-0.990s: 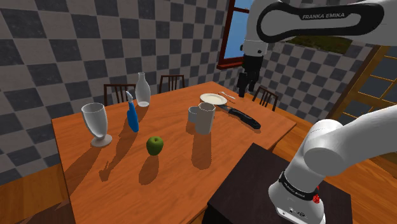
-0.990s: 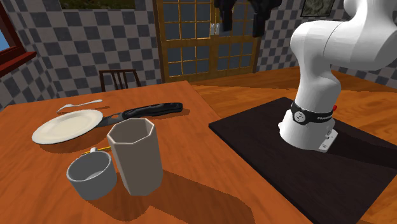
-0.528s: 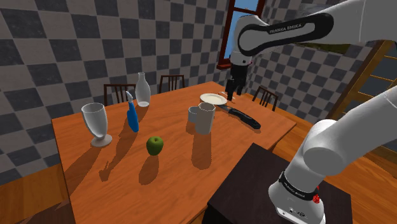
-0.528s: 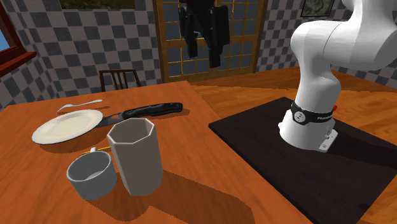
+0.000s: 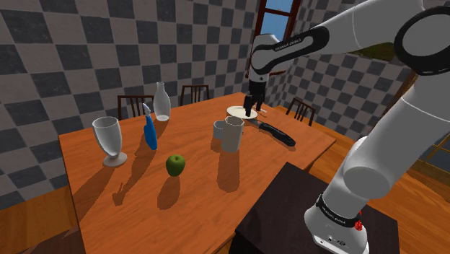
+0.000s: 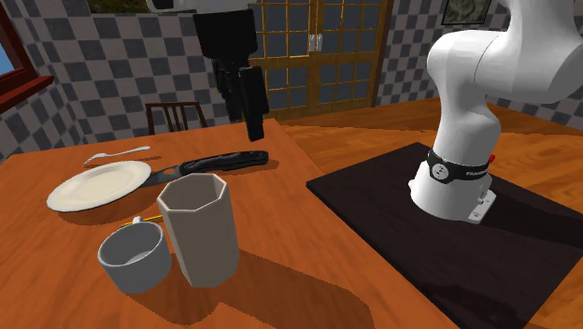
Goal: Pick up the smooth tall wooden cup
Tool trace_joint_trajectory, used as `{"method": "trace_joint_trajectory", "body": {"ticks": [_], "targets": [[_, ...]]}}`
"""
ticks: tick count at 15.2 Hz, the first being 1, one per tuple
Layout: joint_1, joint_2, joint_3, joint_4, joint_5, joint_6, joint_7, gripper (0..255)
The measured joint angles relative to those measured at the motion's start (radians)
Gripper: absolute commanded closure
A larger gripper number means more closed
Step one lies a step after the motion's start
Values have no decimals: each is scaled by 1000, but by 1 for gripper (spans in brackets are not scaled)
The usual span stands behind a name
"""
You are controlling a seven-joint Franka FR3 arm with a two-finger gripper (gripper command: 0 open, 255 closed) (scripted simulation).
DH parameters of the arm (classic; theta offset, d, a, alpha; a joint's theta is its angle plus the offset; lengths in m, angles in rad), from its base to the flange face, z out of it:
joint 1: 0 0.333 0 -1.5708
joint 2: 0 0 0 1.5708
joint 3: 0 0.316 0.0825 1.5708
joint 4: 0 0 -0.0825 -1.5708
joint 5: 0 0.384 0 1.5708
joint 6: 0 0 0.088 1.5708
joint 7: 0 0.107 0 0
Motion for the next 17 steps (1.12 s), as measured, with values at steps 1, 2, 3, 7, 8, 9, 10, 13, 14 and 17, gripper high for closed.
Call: {"method": "trace_joint_trajectory", "body": {"ticks": [1,2,3,7,8,9,10,13,14,17], "targets": [[-3,42,-8,21,8,22,-16,0],[-4,77,-11,35,17,44,-27,0],[-9,114,-18,56,25,61,-44,0],[-24,267,-28,159,68,114,-96,0],[-29,315,-27,194,82,127,-109,0],[-33,349,-27,229,93,126,-119,0],[-37,369,-26,243,98,132,-126,0],[-43,401,-25,249,109,159,-137,0],[-43,411,-24,248,112,169,-139,0],[-45,439,-21,237,120,208,-144,0]]}}
